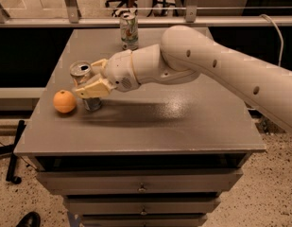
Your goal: Move redbull can near orange
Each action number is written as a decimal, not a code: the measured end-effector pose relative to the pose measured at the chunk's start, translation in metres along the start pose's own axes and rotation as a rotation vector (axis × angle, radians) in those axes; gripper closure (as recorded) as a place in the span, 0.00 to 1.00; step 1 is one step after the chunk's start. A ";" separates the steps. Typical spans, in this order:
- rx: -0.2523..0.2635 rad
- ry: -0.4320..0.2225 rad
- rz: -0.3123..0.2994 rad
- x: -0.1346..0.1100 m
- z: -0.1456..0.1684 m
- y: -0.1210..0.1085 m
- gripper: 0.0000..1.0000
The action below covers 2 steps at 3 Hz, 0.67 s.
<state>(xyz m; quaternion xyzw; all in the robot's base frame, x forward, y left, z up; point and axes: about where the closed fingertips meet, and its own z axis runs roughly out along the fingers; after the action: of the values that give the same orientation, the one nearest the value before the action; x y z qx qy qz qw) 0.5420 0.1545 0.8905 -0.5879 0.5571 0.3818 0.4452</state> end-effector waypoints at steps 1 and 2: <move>-0.007 0.015 0.009 0.007 0.000 0.002 0.04; -0.005 0.024 0.019 0.012 -0.003 0.002 0.00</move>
Offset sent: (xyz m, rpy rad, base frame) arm 0.0007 -0.0204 -0.0182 -0.0383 0.0392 -0.0265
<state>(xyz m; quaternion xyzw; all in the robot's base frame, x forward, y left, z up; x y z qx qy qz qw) 0.5404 0.1481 0.8803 -0.5883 0.5668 0.3804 0.4335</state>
